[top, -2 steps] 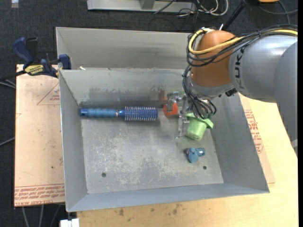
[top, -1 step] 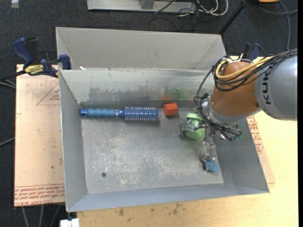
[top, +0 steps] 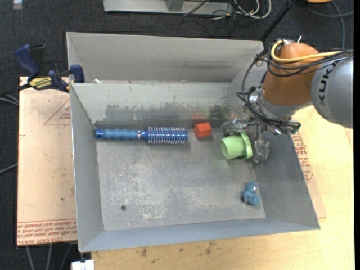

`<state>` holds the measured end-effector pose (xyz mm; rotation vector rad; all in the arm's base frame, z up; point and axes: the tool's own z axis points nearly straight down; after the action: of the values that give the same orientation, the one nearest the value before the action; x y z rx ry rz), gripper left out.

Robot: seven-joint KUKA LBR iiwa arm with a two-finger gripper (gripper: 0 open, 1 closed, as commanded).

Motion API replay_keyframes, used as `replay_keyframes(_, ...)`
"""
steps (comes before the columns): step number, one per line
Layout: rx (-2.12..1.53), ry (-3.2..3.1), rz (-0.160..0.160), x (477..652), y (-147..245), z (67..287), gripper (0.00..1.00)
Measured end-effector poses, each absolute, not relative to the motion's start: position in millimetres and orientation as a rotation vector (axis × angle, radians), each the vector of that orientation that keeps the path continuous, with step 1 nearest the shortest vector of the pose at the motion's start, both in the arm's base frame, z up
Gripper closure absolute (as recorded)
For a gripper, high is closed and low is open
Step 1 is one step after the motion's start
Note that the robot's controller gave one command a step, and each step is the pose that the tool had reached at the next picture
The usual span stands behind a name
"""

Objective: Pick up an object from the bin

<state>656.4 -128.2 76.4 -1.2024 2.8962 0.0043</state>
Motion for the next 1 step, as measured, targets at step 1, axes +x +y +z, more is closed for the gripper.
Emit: replay_keyframes(1, -1.205, 2.897, 0.002, 655.8, -129.4, 76.1, 1.0)
